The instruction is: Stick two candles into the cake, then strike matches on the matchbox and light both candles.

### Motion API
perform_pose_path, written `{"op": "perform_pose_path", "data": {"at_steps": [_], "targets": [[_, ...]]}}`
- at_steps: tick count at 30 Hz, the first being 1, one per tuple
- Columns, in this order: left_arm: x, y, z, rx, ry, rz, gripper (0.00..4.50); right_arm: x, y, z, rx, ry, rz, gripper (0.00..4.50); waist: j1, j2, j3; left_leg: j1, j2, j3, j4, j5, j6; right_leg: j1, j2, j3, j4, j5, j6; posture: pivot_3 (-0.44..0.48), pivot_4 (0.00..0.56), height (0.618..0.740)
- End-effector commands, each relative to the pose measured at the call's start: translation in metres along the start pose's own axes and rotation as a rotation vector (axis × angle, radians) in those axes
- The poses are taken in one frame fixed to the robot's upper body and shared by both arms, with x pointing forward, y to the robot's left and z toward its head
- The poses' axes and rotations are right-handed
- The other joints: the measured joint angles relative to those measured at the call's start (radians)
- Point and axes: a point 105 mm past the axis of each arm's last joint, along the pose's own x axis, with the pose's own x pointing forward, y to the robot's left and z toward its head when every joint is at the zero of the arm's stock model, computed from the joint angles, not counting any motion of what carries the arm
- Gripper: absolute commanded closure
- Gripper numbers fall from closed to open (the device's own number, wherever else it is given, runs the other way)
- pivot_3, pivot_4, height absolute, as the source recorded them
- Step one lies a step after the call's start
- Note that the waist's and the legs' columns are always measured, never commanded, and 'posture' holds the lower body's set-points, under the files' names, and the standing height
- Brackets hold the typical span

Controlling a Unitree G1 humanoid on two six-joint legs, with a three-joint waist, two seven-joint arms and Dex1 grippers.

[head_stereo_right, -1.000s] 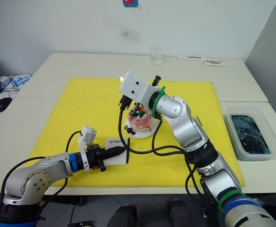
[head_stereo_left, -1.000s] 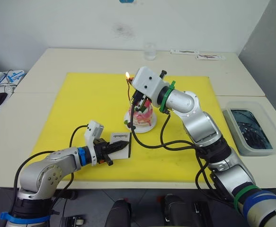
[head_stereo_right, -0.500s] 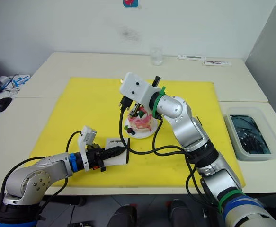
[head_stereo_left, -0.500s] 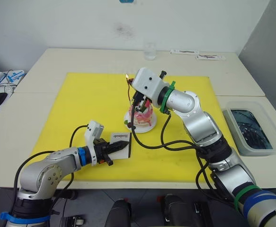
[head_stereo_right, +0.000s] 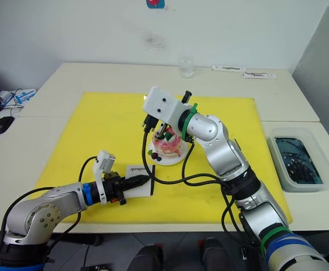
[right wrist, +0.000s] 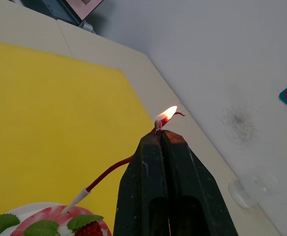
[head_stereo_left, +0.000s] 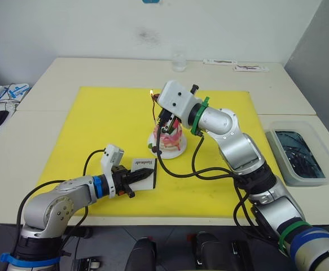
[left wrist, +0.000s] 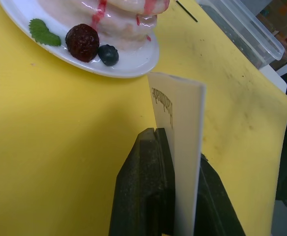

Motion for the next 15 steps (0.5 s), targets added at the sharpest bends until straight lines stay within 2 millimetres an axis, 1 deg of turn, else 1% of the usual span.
{"op": "perform_pose_path", "data": {"at_steps": [1,12,15], "targets": [[0.0039,-0.0064,0.0013,0.009,-0.005,-0.032,4.50,-0.0034,-0.0121,0.0132,-0.027,-0.039,-0.026,4.47,0.000,0.000,0.000,0.000,0.000,0.000,0.000,0.000,0.000,0.000,0.000,0.000,0.000,0.000,0.000,0.000,0.150,0.740],[0.0057,-0.0063,0.0023,0.010,-0.007,-0.036,4.50,-0.0101,-0.0157,0.0124,-0.037,-0.029,-0.024,4.47,0.001,0.000,0.000,0.000,0.000,0.000,0.000,0.000,0.000,0.000,0.000,0.000,-0.001,0.000,0.000,0.000,0.150,0.740],[0.0062,-0.0066,0.0022,0.009,-0.007,-0.037,4.50,-0.0125,-0.0171,0.0158,-0.036,-0.041,-0.030,4.47,0.001,0.000,0.000,0.000,0.000,0.000,0.000,0.000,0.000,0.000,0.000,0.000,-0.001,0.000,0.000,0.000,0.150,0.740]]}}
